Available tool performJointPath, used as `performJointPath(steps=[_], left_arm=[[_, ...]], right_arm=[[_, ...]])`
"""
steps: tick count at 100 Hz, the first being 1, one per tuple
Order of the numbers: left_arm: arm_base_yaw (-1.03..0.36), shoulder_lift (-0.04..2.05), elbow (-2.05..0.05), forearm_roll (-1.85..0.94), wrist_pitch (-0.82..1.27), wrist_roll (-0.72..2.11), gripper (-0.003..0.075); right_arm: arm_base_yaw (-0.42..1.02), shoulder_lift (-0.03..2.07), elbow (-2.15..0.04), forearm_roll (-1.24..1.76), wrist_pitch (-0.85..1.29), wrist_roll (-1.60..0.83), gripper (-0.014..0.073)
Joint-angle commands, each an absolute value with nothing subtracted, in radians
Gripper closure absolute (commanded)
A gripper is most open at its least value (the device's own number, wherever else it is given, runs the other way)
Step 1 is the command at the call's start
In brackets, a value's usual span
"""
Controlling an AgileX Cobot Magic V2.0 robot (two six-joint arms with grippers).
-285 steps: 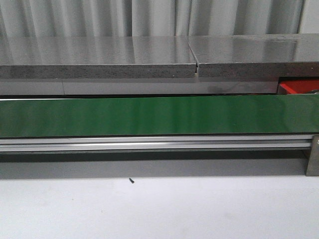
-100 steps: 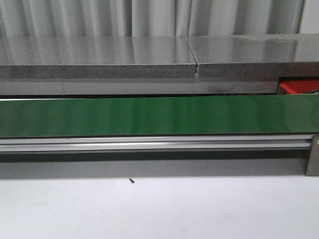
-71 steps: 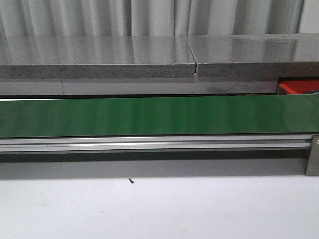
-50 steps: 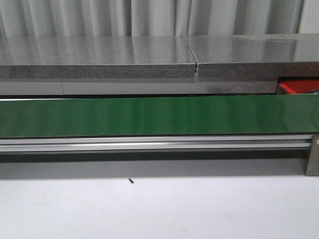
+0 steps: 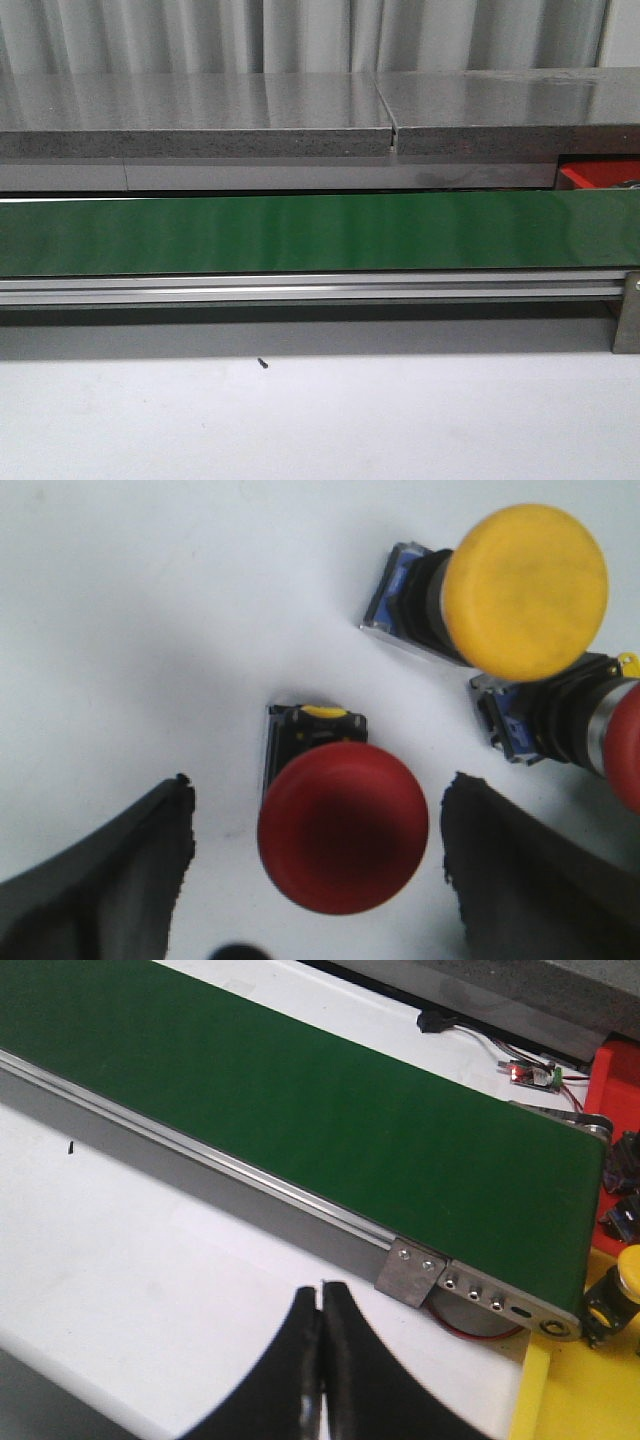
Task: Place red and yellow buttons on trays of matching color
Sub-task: 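Lower the left gripper onto a red-capped button and grasp it, then set the red button on the belt with the left gripper and release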
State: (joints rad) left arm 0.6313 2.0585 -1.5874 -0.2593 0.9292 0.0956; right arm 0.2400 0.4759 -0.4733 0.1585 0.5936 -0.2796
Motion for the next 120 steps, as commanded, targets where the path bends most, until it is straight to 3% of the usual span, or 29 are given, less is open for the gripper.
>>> performJointPath(steps=[1,11,25,120], left_arm=[[0.635,2.015,-1.610,-0.275,0.901,0.086,0.0334],[0.635,2.018,-1.610,-0.275,0.892,0.086,0.0422],[0.635,2.018,-1.610,-0.275,0.884,0.086,0.0479],[0.537,1.611,-1.479,-0.334,0.943,0.143,0.0480]], right_arm=[[0.239,0.476,-0.500,0.163,0.532,-0.288,0.0708],[0.239,0.476,-0.500,0.163,0.532,-0.288,0.0708],[0.239,0.476,-0.500,0.163,0.532,-0.288,0.0708],[0.239,0.476,-0.500,0.163,0.532,-0.288,0.0708]])
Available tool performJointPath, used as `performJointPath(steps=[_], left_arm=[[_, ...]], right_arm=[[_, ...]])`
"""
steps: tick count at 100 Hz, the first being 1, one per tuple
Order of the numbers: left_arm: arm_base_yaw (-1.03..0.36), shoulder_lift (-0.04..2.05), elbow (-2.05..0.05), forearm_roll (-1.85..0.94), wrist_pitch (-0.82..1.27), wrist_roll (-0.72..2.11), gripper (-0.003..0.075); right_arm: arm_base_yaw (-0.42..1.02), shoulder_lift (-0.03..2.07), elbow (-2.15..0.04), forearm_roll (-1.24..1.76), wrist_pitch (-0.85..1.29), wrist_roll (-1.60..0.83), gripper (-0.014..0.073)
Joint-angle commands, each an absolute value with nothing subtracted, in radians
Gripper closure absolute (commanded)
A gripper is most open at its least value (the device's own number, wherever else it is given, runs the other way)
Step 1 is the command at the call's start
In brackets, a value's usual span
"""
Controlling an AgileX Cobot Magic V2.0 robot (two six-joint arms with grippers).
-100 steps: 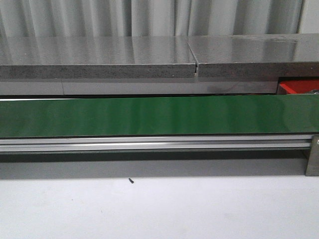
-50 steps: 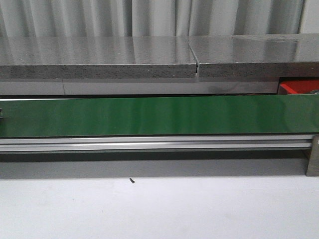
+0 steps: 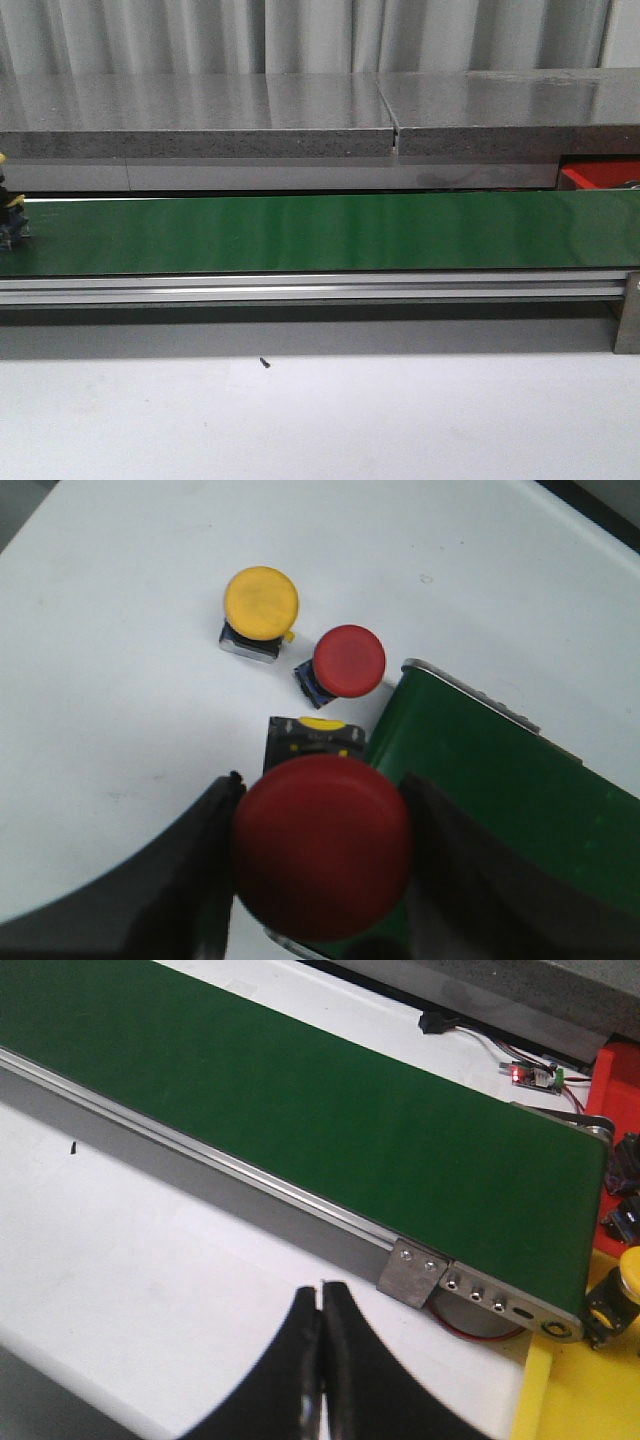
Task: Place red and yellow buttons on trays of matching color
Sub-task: 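Set the red button on the belt with the left gripper and release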
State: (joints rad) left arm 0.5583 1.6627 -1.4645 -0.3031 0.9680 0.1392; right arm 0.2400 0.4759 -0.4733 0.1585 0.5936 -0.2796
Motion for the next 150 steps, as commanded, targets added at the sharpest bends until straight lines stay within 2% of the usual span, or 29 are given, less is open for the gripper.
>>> performJointPath(steps=[1,36,99,108,120,125,150], left_arm=[[0.534,1.611,-1.478,-0.334,0.943,0.143,0.0480],[0.406,1.611,-1.387,-0.319,0.903,0.143,0.0480],[0.401,1.668,-1.366,-0.283,0.961,0.143,0.0471],[0.401,1.682,-1.366,-0.283,0.966,0.143,0.0410],[0.401,1.683,-1.366,-0.291,0.963,0.143,0.0243],[0.401,1.683,-1.366,-0.291,0.962,0.143,0.0197],[0.401,1.648,-1.366,-0.323,0.931,0.182,0.0183]], right_arm=[[0.239,0.476,-0.500,0.163,0.532,-0.288,0.0708],[0.239,0.476,-0.500,0.163,0.532,-0.288,0.0708],[0.239,0.476,-0.500,0.163,0.532,-0.288,0.0708],[0.239,0.476,-0.500,0.163,0.532,-0.288,0.0708],[0.239,0.476,-0.500,0.163,0.532,-0.288,0.0708],[0.239,0.476,-0.500,0.163,0.532,-0.288,0.0708],[0.239,0.476,-0.500,0.163,0.532,-0.288,0.0708]])
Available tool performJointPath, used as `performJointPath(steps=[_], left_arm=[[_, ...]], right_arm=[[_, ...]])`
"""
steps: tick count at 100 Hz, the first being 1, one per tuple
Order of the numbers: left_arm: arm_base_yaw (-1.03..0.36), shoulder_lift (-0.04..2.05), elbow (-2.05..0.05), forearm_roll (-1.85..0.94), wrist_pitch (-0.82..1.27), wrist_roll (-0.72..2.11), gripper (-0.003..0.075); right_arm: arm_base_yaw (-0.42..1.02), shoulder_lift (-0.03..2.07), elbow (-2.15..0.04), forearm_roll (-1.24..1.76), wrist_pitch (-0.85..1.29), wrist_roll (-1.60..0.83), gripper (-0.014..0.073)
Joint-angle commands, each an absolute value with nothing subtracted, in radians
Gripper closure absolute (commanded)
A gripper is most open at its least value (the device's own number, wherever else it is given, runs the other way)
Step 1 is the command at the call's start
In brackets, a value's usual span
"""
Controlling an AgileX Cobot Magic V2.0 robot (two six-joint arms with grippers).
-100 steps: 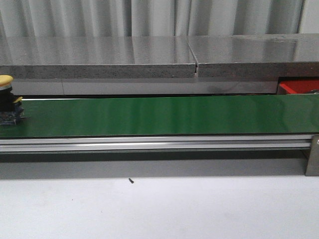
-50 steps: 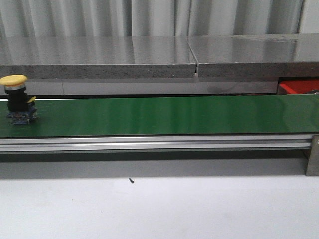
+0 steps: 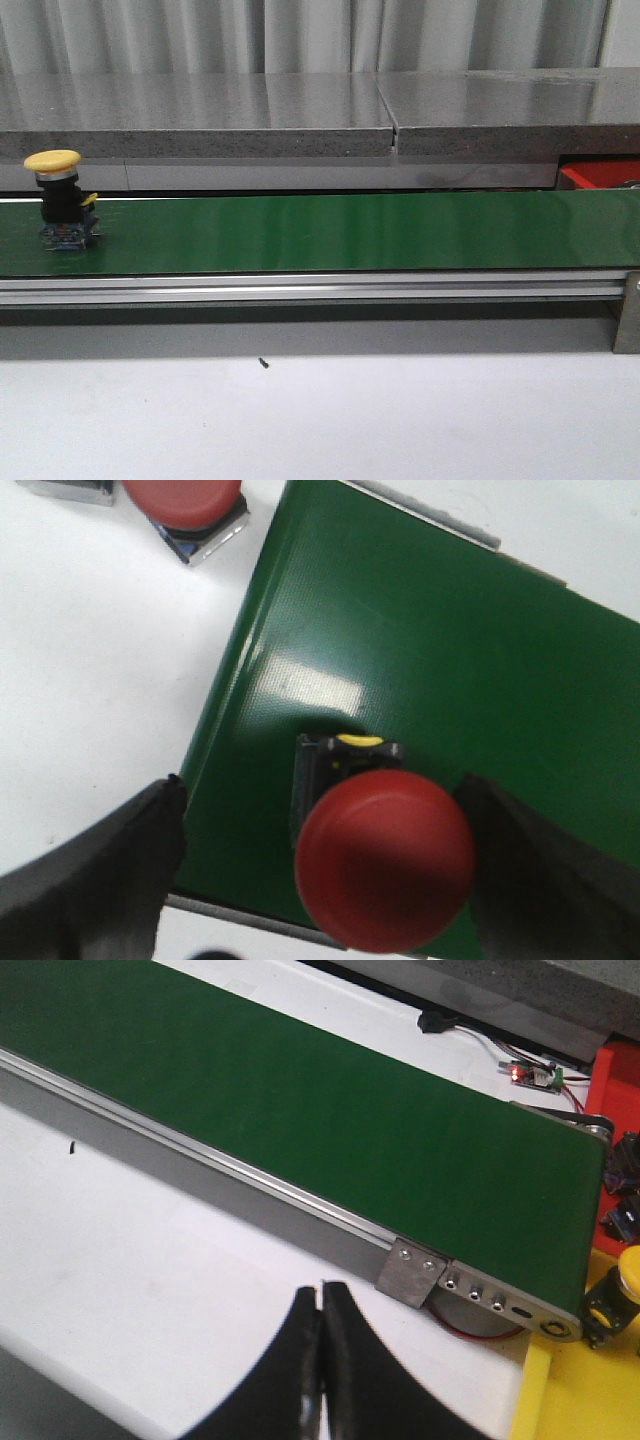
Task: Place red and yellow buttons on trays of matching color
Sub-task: 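Set the red button on the belt with the left gripper and release, then lower the right gripper onto the yellow button on the belt and grasp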
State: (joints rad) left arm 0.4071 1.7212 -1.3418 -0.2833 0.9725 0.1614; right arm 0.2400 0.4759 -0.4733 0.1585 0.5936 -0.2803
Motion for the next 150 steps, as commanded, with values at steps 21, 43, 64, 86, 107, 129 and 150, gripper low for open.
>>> performJointPath(steps=[21,43,64,86,107,129,150], left_arm=[[0.382,1.542,-1.366,-0.349,0.903,0.248,0.0293],[0.299,1.451,-1.366,-0.349,0.901,0.283,0.0743],[0.164,1.392,-1.366,-0.303,0.894,0.294,0.0739],[0.021,1.305,-1.301,-0.259,0.834,0.294,0.0739],[-0.031,1.174,-1.178,-0.265,0.792,0.294,0.0739],[-0.035,0.989,-1.050,-0.277,0.781,0.294,0.0739],[-0.035,0.802,-0.922,-0.279,0.734,0.294,0.0739]], right_arm=[[0.239,0.476,-0.500,0.163,0.532,-0.288,0.0708],[0.239,0.476,-0.500,0.163,0.532,-0.288,0.0708],[0.239,0.476,-0.500,0.163,0.532,-0.288,0.0708],[0.239,0.476,-0.500,0.163,0.532,-0.288,0.0708],[0.239,0.476,-0.500,0.163,0.532,-0.288,0.0708],[0.239,0.476,-0.500,0.163,0.526,-0.288,0.0708],[0.239,0.476,-0.500,0.164,0.526,-0.288,0.0708]])
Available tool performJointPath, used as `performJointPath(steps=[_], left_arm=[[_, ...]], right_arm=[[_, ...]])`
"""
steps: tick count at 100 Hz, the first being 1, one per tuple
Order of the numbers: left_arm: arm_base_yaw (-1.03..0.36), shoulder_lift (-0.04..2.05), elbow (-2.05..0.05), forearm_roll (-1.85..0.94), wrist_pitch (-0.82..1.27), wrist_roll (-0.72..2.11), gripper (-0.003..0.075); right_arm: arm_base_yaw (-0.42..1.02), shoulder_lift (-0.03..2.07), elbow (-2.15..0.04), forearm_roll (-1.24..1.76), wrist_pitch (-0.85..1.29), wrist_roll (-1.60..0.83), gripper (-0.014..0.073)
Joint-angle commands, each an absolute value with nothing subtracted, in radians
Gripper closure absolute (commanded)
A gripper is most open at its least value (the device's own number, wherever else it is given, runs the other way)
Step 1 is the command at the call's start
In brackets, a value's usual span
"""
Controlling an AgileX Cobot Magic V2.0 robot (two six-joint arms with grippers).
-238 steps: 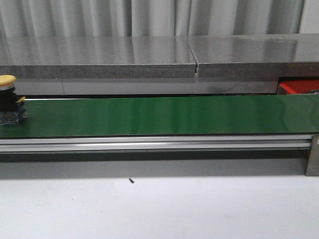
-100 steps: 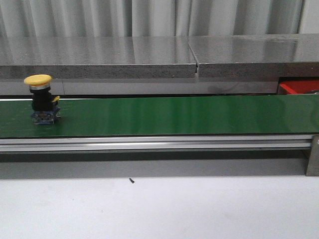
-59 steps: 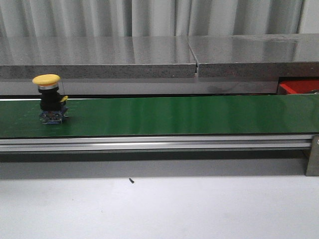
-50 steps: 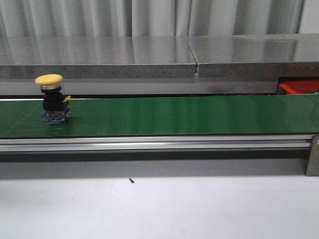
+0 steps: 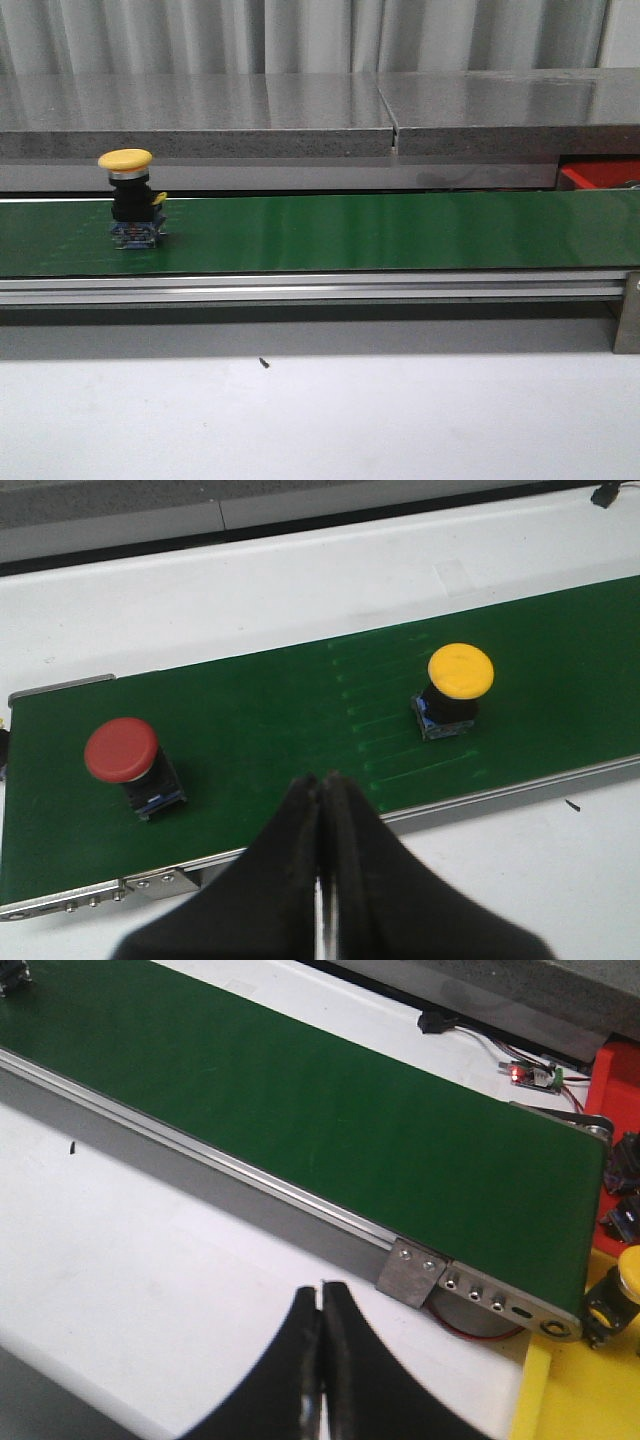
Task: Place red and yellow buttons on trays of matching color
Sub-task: 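Lower the right gripper onto the yellow button on the belt and grasp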
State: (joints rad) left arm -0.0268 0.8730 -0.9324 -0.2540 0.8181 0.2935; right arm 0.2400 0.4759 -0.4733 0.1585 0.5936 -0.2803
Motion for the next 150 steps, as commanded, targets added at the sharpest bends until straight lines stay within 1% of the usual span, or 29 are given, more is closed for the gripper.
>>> performJointPath(steps=[1,21,42,61,73,78,85,92,97,99,104,111,116,150], left_arm=[[-0.035,0.797,-0.914,-0.279,0.732,0.294,0.0739],[-0.035,0.660,-0.844,-0.279,0.725,0.294,0.0739],[-0.035,0.627,-0.837,-0.279,0.725,0.294,0.0739],[-0.035,0.627,-0.837,-0.279,0.725,0.294,0.0739],[-0.035,0.627,-0.837,-0.279,0.725,0.294,0.0739],[-0.035,0.627,-0.837,-0.279,0.725,0.294,0.0739],[-0.035,0.627,-0.837,-0.279,0.725,0.294,0.0739],[-0.035,0.627,-0.837,-0.279,0.725,0.294,0.0739],[-0.035,0.627,-0.837,-0.279,0.725,0.294,0.0739],[-0.035,0.627,-0.837,-0.279,0.725,0.294,0.0739],[-0.035,0.627,-0.837,-0.279,0.725,0.294,0.0739],[-0.035,0.627,-0.837,-0.279,0.725,0.294,0.0739],[-0.035,0.627,-0.837,-0.279,0.725,0.294,0.0739],[-0.035,0.627,-0.837,-0.279,0.725,0.294,0.0739]], right_arm=[[0.239,0.476,-0.500,0.164,0.525,-0.288,0.0708],[0.239,0.477,-0.501,0.164,0.513,-0.288,0.0708],[0.239,0.514,-0.521,0.157,0.512,-0.288,0.0708],[0.243,0.629,-0.610,0.165,0.517,-0.288,0.0708],[0.267,0.749,-0.692,0.167,0.532,-0.288,0.0698],[0.281,0.797,-0.730,0.167,0.548,-0.288,0.0670],[0.310,0.873,-0.790,0.167,0.573,-0.288,0.0585],[0.342,0.948,-0.854,0.167,0.591,-0.288,0.0451],[0.364,0.999,-0.899,0.167,0.596,-0.288,0.0321],[0.373,1.019,-0.917,0.167,0.595,-0.288,0.0288],[0.397,1.066,-0.963,0.167,0.596,-0.288,0.0169],[0.427,1.133,-1.028,0.167,0.601,-0.288,0.0069],[0.450,1.181,-1.075,0.167,0.610,-0.288,0.0046],[0.570,1.510,-1.407,0.167,0.794,-0.295,0.0050]])
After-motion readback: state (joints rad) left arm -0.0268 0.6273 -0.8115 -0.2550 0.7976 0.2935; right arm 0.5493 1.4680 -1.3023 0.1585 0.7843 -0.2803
